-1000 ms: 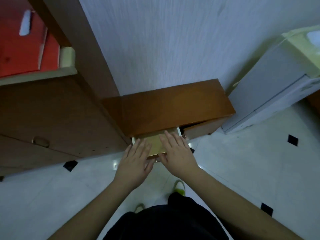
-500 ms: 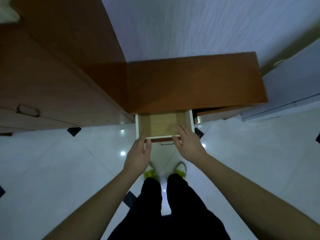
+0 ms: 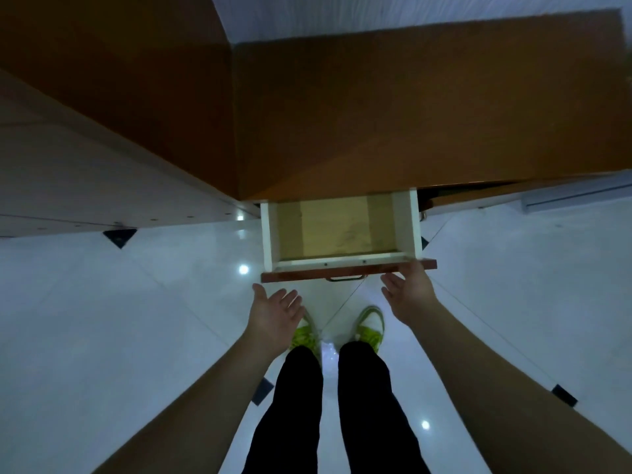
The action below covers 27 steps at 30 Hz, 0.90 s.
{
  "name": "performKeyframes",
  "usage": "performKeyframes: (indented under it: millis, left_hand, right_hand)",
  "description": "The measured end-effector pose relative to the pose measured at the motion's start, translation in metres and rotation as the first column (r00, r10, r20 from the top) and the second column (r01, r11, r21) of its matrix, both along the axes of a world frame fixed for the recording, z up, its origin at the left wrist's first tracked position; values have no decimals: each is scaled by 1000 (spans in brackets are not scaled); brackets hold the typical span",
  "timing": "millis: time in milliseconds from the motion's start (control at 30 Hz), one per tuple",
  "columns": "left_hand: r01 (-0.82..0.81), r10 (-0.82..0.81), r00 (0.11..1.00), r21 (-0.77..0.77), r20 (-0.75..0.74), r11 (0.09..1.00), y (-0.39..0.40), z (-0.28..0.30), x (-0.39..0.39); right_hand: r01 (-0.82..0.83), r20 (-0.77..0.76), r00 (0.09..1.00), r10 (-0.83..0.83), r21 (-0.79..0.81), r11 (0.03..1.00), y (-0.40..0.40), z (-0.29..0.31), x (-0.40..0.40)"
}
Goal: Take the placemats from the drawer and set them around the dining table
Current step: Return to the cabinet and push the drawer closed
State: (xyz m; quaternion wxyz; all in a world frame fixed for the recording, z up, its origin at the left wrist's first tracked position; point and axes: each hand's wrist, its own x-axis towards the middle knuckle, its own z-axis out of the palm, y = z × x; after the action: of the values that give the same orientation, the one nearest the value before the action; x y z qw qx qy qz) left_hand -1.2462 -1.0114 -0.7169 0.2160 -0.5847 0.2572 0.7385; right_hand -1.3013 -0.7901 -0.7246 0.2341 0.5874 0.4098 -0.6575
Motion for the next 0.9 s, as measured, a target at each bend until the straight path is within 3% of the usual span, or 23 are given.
performKeyframes:
  millis: [200,367,600,733,900]
  left_hand:
    - [-96,96,995,54,-1,994,14,-39,-30]
    - [-151,158,984,85,-82,985,5,-43,-59]
    - [-83,94,968,59,-232,995,-5,-48,-119]
    - [-2,15,961,48,-277,999,0,-44,-147]
    - [-65,85,957,82,-276,994,9,-44,-152]
  right_hand:
    - [132,-1,991,-132,67,989,-9,-25,-7]
    - [259,-78,962,-261,-39,965,-10,-29,-31]
    - [272,-235,914,-332,-253,928,-16,-33,-101]
    - [257,-283,901,-330,-266,929,-22,-34,-126]
    - [231,-281,908,-312,-286,930,-17,-38,-117]
